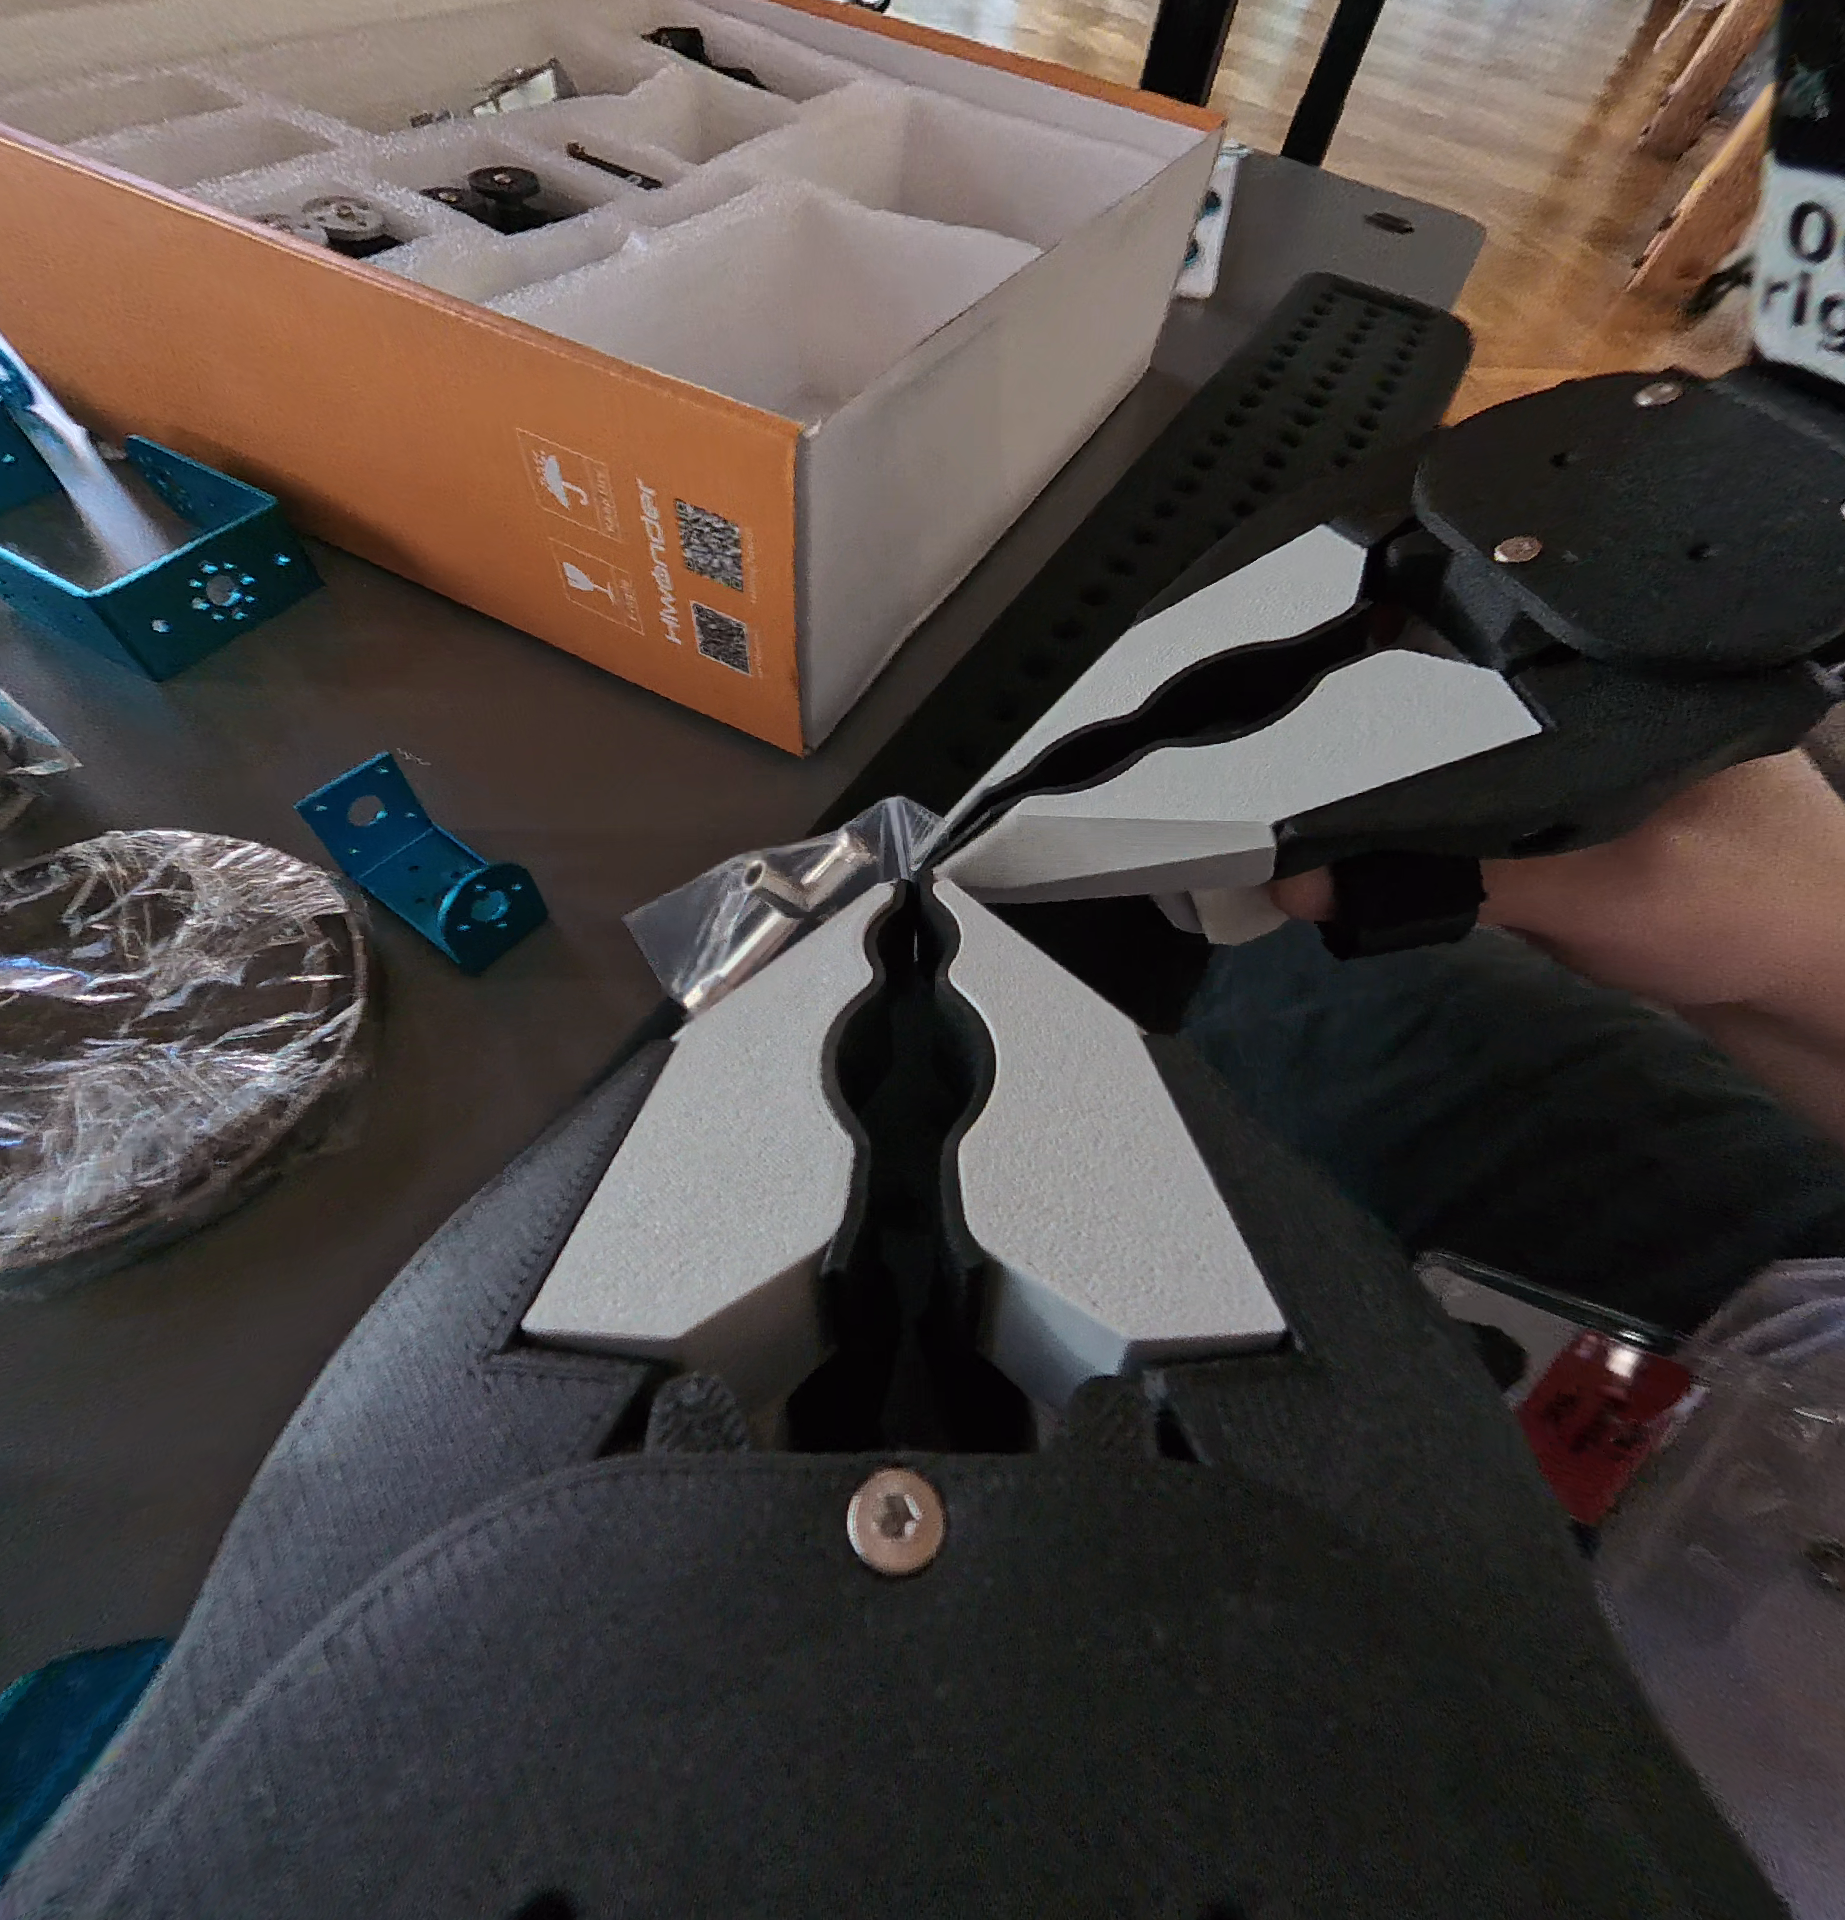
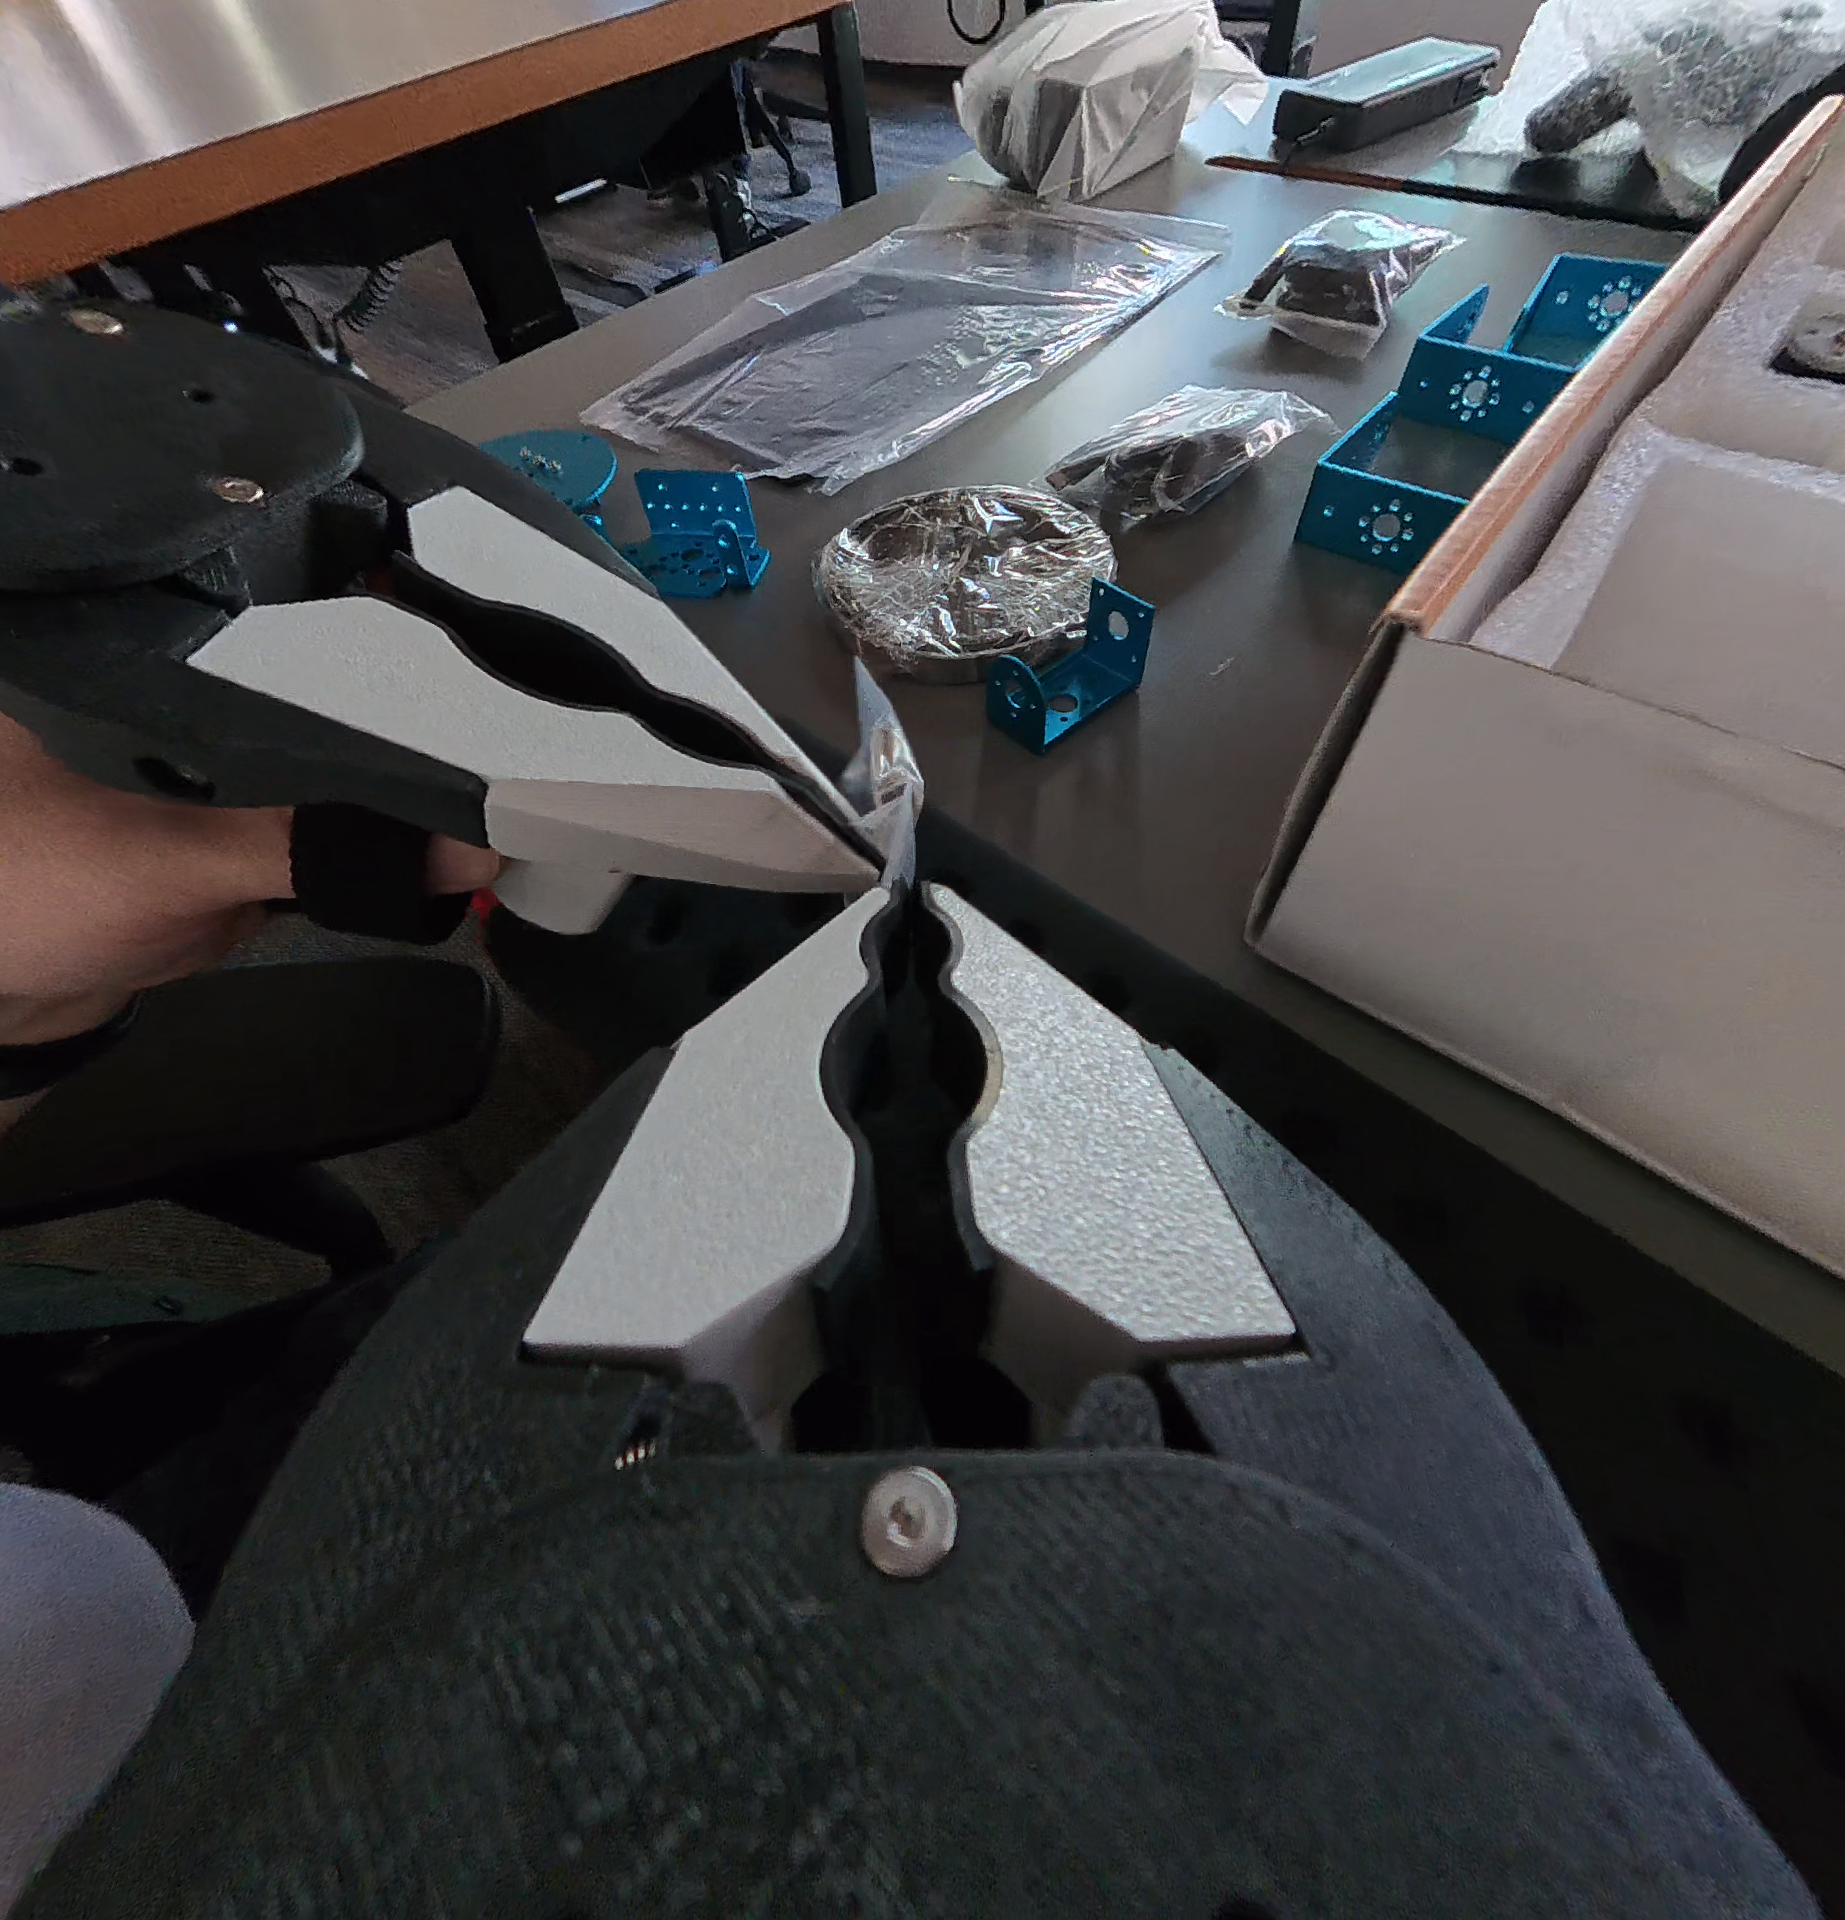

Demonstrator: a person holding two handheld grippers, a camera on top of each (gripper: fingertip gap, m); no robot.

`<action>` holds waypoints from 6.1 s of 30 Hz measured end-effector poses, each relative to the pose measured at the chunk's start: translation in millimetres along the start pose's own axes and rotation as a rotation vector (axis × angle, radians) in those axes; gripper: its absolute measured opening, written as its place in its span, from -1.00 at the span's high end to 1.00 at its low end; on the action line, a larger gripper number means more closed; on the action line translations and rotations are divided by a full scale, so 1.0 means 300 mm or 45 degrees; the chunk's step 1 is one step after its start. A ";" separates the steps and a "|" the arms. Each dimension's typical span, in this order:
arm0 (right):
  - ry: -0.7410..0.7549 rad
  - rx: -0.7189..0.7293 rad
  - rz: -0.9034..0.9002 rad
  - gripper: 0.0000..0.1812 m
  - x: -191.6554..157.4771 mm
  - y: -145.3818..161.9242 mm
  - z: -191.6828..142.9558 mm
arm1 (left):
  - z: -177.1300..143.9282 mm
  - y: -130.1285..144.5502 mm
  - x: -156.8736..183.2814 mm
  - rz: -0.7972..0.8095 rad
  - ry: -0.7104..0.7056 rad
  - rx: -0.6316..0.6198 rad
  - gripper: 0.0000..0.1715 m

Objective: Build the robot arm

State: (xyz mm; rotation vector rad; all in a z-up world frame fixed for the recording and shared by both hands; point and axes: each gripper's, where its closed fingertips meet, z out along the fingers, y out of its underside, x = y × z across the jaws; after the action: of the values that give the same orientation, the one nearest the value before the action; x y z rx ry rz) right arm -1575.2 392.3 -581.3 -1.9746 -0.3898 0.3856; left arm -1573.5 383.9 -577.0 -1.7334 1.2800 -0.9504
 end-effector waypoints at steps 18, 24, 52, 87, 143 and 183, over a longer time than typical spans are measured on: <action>0.349 -0.065 0.035 1.00 0.107 -0.029 0.106 | 0.021 0.020 -0.173 -0.078 -0.366 -0.065 1.00; 0.398 -0.085 0.013 1.00 0.117 -0.027 0.107 | 0.021 0.022 -0.165 -0.021 -0.410 -0.105 1.00; -0.165 0.242 -0.279 1.00 -0.081 -0.265 -0.027 | -0.229 -0.064 -0.127 0.152 0.218 0.248 0.60; 0.176 -0.260 -0.352 0.92 0.129 -0.088 0.078 | -0.044 -0.036 -0.338 0.850 0.114 -1.013 1.00; -0.173 -0.059 -0.303 0.99 -0.018 -0.139 0.198 | -0.134 -0.040 -0.242 0.724 0.577 -0.412 1.00; -0.051 -0.256 -0.314 1.00 0.095 -0.191 0.197 | -0.100 -0.113 -0.290 0.550 0.450 -0.296 0.76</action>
State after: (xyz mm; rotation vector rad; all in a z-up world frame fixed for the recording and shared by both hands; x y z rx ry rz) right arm -1581.0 475.5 -556.0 -2.0842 -0.7128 0.2358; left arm -1605.7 470.6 -544.4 -1.3972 1.9659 -0.8990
